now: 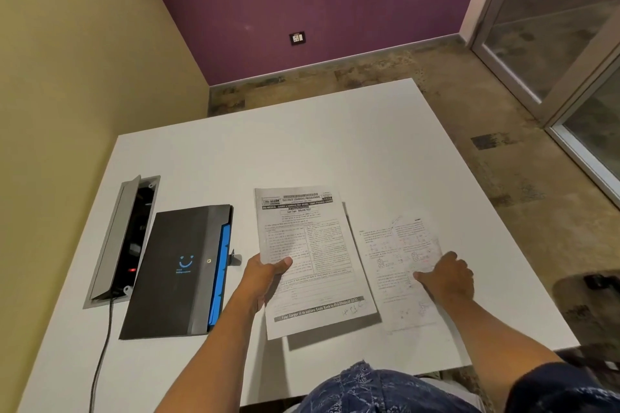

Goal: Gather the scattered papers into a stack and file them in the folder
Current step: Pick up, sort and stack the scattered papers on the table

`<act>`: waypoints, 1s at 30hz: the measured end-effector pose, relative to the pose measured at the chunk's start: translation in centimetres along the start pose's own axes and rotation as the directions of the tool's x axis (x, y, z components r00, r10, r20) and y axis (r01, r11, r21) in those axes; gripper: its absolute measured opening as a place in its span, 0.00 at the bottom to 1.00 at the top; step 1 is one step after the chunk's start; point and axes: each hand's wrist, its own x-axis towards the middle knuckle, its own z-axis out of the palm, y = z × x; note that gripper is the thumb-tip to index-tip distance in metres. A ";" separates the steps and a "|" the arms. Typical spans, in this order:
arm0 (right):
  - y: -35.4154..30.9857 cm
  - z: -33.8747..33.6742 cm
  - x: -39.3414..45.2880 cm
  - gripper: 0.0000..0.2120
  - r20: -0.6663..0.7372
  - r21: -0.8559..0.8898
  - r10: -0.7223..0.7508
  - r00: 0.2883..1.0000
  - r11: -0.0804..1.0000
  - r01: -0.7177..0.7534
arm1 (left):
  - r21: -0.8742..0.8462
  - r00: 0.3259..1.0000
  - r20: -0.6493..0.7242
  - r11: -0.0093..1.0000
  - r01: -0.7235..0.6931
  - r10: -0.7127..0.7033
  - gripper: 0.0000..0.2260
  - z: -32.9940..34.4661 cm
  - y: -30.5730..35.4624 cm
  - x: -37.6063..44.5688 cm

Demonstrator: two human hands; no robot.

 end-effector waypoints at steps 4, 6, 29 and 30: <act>-0.5 0.3 0.3 0.33 0.107 0.176 -0.036 0.994 0.984 0.017 | 0.011 1.000 0.010 1.000 -0.003 0.003 0.18 0.1 0.0 -0.2; -0.7 0.2 0.7 0.31 0.106 0.271 -0.104 0.989 0.960 0.072 | 0.015 1.000 0.018 1.000 -0.004 0.004 0.18 0.1 0.1 -0.2; -11.0 -3.4 -3.4 0.08 0.063 0.899 -0.500 0.864 0.405 0.169 | 0.041 0.998 0.029 0.997 -0.062 0.060 0.13 2.2 2.0 -1.0; -11.3 -3.1 -3.8 0.08 0.080 0.886 -0.522 0.849 0.428 0.180 | 0.070 0.998 0.030 0.996 -0.058 0.056 0.11 2.6 2.3 -1.1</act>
